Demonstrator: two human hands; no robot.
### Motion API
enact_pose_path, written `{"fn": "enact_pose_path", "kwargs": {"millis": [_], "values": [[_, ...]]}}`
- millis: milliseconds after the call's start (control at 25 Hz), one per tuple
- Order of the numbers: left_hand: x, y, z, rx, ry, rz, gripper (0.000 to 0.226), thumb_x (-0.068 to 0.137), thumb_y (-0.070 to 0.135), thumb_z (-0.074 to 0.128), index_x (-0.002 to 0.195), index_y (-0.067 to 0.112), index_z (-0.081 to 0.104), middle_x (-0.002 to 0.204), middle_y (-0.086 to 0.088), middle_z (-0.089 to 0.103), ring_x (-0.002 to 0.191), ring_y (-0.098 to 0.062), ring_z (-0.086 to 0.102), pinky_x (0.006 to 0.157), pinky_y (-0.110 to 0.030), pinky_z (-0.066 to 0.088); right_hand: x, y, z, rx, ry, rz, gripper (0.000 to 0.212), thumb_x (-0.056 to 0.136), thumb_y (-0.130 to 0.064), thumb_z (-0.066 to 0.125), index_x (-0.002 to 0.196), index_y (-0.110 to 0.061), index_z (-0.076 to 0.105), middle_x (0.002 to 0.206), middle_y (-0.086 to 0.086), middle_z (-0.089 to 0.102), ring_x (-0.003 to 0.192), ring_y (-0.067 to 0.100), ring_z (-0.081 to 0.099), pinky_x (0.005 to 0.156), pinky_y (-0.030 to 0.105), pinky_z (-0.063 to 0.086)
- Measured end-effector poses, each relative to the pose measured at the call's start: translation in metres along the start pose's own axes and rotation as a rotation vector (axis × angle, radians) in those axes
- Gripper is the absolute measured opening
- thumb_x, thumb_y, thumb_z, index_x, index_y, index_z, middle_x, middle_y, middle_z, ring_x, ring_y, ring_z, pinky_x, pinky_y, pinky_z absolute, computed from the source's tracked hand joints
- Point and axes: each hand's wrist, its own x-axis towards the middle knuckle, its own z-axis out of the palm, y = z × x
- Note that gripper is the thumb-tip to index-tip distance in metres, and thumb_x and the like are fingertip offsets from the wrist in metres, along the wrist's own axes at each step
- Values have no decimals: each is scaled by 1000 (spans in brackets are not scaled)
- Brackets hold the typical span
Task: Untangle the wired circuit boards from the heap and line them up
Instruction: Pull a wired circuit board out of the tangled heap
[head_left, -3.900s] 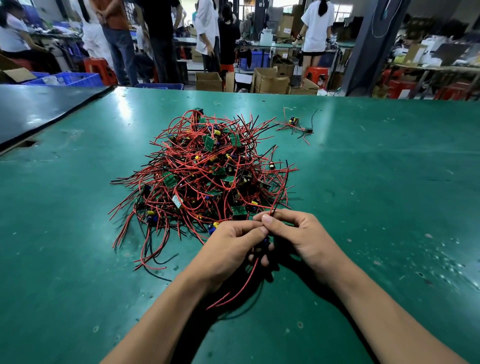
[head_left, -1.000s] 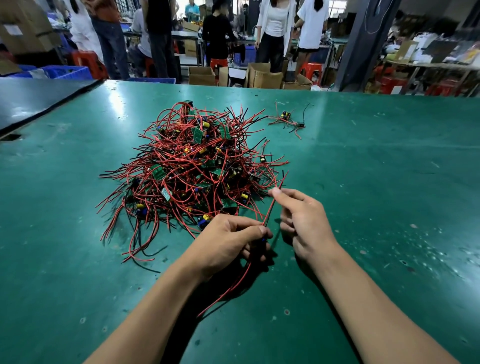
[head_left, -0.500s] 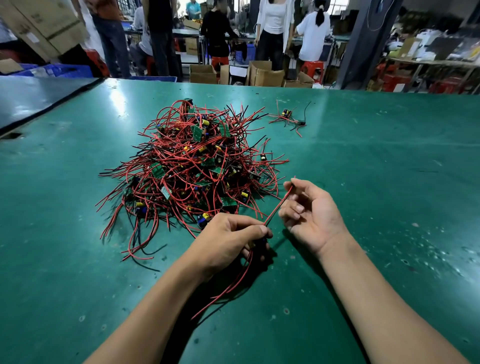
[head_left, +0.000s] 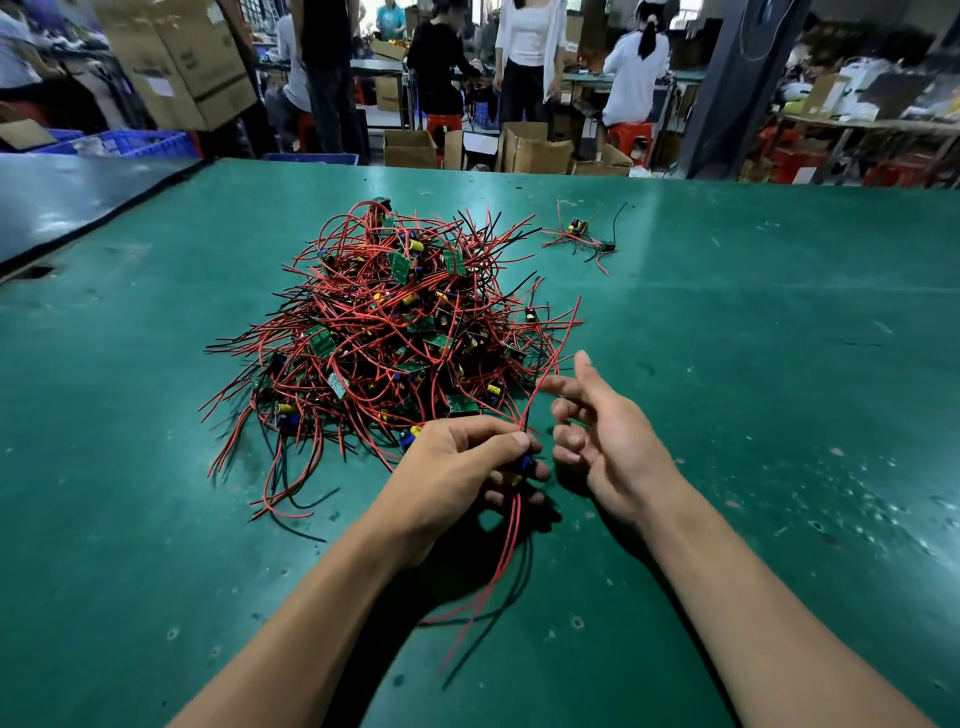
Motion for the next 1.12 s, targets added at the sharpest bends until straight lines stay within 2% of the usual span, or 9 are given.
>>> {"fn": "enact_pose_path", "kwargs": {"millis": [80,200,400,520,640,720,920,1040,1120], "values": [[-2,1,3,29,-10,56,15,96,10,58,89,6,71,86,-21,74,75,-30,67,60,-24,52,-2,8,2,-150,-11,-90,29,100,-33,57,81,-18,71,62,-3,47,44,7,35,44,21,28],[-3,6,4,53,35,196,16,97,12,57,90,8,70,88,-15,76,82,-25,71,76,-31,56,-9,19,6,-365,-65,-267,16,91,-29,68,79,-19,73,71,5,62,62,17,54,61,32,43],[-3,16,0,-39,255,373,8,98,20,57,91,17,61,93,-13,76,77,-21,66,64,-31,50,-23,23,7,-618,-154,-540,19,81,-33,77,87,-16,73,72,10,67,67,12,53,62,44,47],[-1,15,0,-150,399,333,8,96,18,60,88,18,61,90,-5,77,70,-12,66,59,-22,47,-30,21,14,-631,-163,-602,32,77,-55,76,87,-25,73,68,0,65,62,8,53,58,35,44],[-1,11,0,-185,441,248,9,88,20,70,79,21,70,80,1,71,64,-8,58,57,-21,46,-31,14,15,-527,-168,-555,34,84,-63,66,82,-29,71,66,-11,61,55,2,48,53,20,37],[-2,11,-1,-220,394,220,7,83,19,74,76,23,73,80,1,71,61,-8,59,53,-17,46,-27,11,14,-403,-112,-462,36,84,-58,67,76,-23,68,64,-5,56,49,9,40,48,25,32],[-2,8,-1,-259,187,156,10,70,10,75,76,18,75,80,-6,71,61,-15,65,58,-20,53,-24,5,15,-52,-97,-252,24,93,-23,65,72,-21,75,58,-5,53,38,5,32,38,16,25],[0,9,-2,-422,62,-27,13,76,6,66,89,10,68,85,-13,73,62,-21,69,58,-26,58,-25,-2,9,59,-221,-123,16,85,-28,67,75,-18,76,66,-4,55,47,4,37,46,17,28],[0,11,-3,-467,-31,-175,21,83,24,61,93,6,66,78,-13,71,57,-20,68,54,-26,58,-27,-4,6,81,-328,-38,15,80,-33,73,78,-19,74,68,-3,54,54,7,41,57,25,30]]}}
